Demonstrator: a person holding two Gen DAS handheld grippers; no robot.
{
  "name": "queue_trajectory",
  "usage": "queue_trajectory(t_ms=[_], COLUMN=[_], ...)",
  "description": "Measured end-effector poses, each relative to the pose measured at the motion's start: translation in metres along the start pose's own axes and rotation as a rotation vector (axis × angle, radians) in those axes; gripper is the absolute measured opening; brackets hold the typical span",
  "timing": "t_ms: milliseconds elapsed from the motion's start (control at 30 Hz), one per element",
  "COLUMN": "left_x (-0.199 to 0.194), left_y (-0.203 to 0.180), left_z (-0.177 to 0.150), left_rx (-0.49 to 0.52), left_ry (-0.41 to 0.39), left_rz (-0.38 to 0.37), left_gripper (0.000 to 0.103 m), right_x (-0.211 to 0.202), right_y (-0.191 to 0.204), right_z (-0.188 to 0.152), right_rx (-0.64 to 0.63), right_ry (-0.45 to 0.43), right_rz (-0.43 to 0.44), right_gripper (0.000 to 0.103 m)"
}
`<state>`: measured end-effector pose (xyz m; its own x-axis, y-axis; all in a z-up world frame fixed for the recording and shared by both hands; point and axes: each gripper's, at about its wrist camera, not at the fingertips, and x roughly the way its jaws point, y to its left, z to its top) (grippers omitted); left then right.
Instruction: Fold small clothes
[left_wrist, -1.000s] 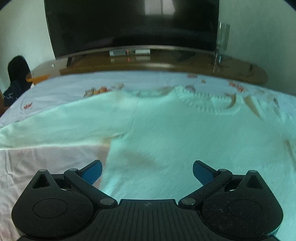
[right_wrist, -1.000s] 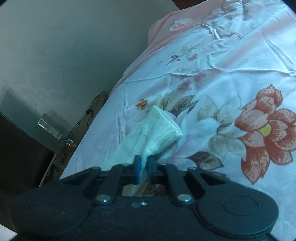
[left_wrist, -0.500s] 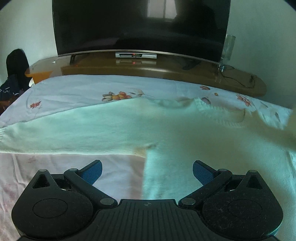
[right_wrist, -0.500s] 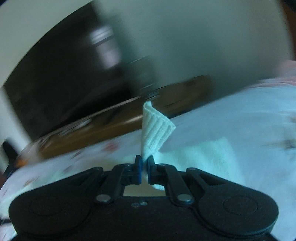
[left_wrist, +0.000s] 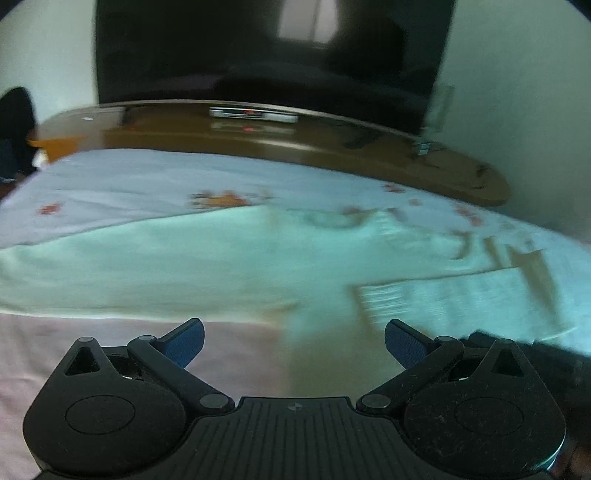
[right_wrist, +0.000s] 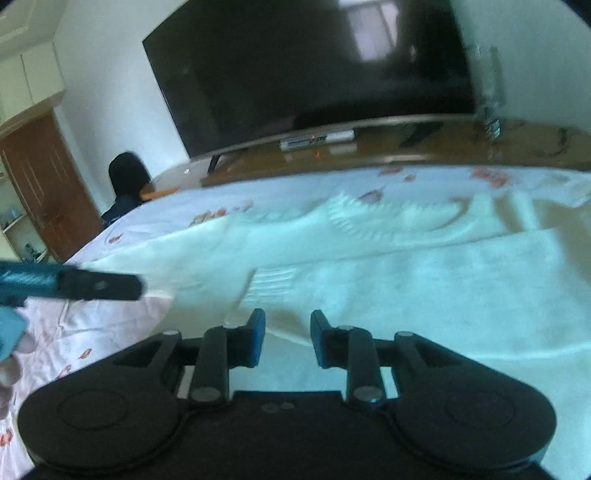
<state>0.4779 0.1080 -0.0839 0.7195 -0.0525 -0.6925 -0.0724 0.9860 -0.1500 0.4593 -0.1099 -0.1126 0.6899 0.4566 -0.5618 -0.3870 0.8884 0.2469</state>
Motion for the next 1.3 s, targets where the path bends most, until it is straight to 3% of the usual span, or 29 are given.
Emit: queue_trajectory(t_ms=[67,133,167,200,233,367,400,433,600,867,1167,1300], left_x=[0.012,0.029,0.035,0.042,0.049,0.067,0.068,0.07,0.052,0.046,0.052,0.061], left_y=[-0.017,-0.033,-0.038,-0.041,-0.043,-0.054,-0.057,-0.059,-0.042,0.0,0.009,0.01], left_z=[0.0,-0.003,-0.004,-0.005,-0.005,-0.006,-0.005,-0.004,0.014,0.017,0.013,0.014], left_rx=[-0.011,-0.01,-0.017,-0.039,-0.067,-0.095,-0.089,-0.086,-0.089,-0.071,-0.065,-0.049], left_ry=[0.027,0.075,0.087,0.104,0.129,0.14,0.133,0.136,0.058,0.065,0.072,0.083], left_rz=[-0.082,-0.107,-0.131,-0.16,-0.18,-0.21,-0.216,-0.219,-0.237,-0.182,-0.175,-0.162], left_gripper=[0.103,0.099,0.088,0.056,0.047,0.047,0.03,0.003,0.003,0.003,0.003,0.003], right_x=[-0.019,-0.038,-0.047,-0.054,-0.059,-0.08,-0.08,-0.083,-0.093,-0.097,-0.079,-0.075], right_y=[-0.017,-0.035,-0.043,-0.047,-0.053,-0.072,-0.076,-0.079,-0.094,-0.12,-0.18,-0.198], right_z=[-0.006,-0.009,-0.01,-0.012,-0.013,-0.023,-0.026,-0.027,-0.032,-0.031,-0.03,-0.035], right_rx=[0.012,0.033,0.047,0.061,0.077,0.123,0.136,0.148,0.183,0.248,0.594,0.704], right_ry=[-0.015,-0.026,-0.029,-0.034,-0.04,-0.055,-0.06,-0.063,-0.082,-0.107,-0.086,-0.116], right_rz=[-0.038,-0.084,-0.114,-0.125,-0.132,-0.191,-0.197,-0.205,-0.25,-0.301,-0.213,-0.163], right_gripper=[0.028,0.028,0.028,0.028,0.028,0.028,0.028,0.028,0.028,0.031,0.031,0.026])
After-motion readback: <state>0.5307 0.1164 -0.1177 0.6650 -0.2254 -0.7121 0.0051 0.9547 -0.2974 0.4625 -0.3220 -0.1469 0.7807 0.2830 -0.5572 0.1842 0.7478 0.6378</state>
